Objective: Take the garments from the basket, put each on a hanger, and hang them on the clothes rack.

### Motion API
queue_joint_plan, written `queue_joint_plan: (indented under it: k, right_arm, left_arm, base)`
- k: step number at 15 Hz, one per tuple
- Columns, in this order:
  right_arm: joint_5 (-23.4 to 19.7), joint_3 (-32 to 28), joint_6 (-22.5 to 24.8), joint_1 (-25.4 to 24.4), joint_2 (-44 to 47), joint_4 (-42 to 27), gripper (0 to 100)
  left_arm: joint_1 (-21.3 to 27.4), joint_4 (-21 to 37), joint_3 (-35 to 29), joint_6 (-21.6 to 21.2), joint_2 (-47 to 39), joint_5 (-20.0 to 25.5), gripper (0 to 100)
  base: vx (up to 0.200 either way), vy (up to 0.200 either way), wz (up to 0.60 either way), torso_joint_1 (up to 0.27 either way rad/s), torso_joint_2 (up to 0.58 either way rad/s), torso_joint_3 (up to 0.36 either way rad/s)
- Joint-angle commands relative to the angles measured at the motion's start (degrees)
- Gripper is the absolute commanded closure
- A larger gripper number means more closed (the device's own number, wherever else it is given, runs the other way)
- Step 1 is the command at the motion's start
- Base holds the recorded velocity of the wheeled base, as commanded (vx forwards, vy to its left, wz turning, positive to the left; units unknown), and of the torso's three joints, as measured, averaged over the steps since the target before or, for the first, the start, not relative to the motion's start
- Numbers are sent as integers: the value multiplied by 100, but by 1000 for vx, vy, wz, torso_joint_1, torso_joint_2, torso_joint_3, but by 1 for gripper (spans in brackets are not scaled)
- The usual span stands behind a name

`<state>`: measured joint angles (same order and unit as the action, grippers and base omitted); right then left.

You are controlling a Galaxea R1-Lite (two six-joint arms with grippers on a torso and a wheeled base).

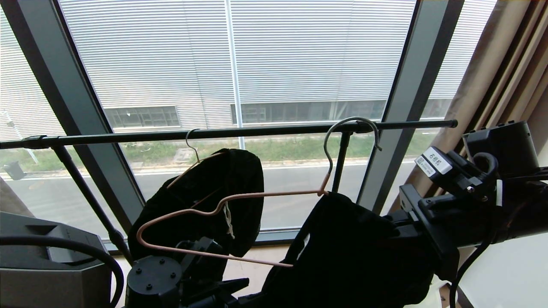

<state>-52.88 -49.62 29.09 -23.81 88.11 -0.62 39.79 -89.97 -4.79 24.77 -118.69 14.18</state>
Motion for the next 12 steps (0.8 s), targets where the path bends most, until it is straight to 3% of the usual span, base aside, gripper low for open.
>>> queue_joint_plan:
  k: [1,12]
  right_arm:
    - [-3,5,1,-1,4,1,100]
    - [-3,-110,1,351,48,9,100]
  left_arm:
    - [-6,-3,-4,1,-5,-12,100]
    - [-490,-3,31,1,364,-143,100]
  base:
    - [0,0,0,0,0,0]
    - [0,0,0,0,0,0]
